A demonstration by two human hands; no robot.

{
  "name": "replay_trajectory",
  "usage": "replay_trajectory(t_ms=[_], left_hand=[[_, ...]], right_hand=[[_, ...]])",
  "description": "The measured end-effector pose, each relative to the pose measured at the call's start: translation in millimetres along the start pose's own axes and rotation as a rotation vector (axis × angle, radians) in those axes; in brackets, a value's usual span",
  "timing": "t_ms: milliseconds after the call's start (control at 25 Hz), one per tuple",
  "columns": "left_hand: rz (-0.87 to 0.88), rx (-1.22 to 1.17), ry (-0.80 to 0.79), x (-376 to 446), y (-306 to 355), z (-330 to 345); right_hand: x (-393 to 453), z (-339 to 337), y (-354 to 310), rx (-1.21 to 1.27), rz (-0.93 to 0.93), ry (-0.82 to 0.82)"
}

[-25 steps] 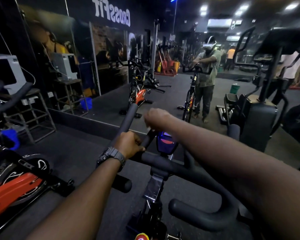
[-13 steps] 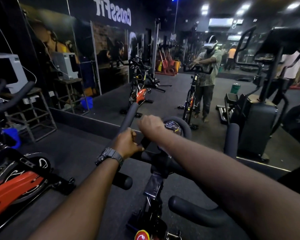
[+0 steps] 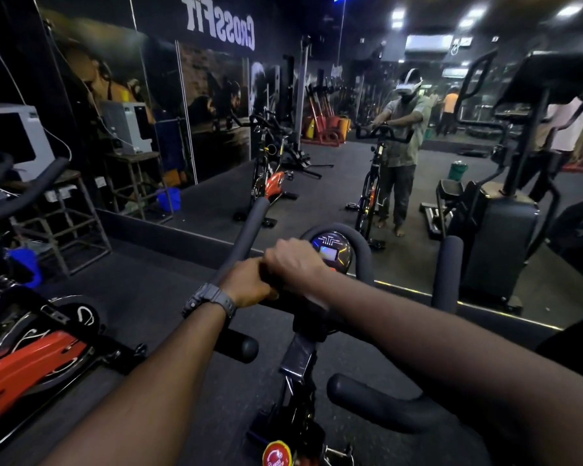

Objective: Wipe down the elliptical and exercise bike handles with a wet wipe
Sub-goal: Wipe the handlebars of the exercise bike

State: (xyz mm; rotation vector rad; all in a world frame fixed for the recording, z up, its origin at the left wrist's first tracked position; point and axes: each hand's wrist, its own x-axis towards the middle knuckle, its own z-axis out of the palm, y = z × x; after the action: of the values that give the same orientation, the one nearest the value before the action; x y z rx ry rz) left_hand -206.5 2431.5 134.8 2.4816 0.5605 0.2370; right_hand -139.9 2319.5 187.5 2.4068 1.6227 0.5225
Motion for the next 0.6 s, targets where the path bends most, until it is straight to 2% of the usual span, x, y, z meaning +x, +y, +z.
replay_trajectory(t_ms=[80, 120, 320, 440, 600], left_hand=[[0.009, -0.027, -0.008, 0.2, 0.0, 2.3], [0.018, -0.035, 0.009, 0.5, -2.3, 3.5], [0.062, -0.093, 0.082, 0.5, -11.2, 9.5], [0.043, -0.086, 0.067, 1.7, -11.3, 12.5], [0.027, -0.154, 0.036, 1.7, -8.8, 16.6]], right_hand=[[10.7, -2.7, 24.8, -0.023, 0.151, 0.055], [10.5, 1.2, 25.0, -0.029, 0.163, 0.057], [-19.9, 44.7, -21.6, 0.142, -0.036, -0.025], [-23.9, 48.1, -5.7, 0.221, -0.093, 0.049], [-55.7, 47.0, 15.3, 0.210, -0.265, 0.042]])
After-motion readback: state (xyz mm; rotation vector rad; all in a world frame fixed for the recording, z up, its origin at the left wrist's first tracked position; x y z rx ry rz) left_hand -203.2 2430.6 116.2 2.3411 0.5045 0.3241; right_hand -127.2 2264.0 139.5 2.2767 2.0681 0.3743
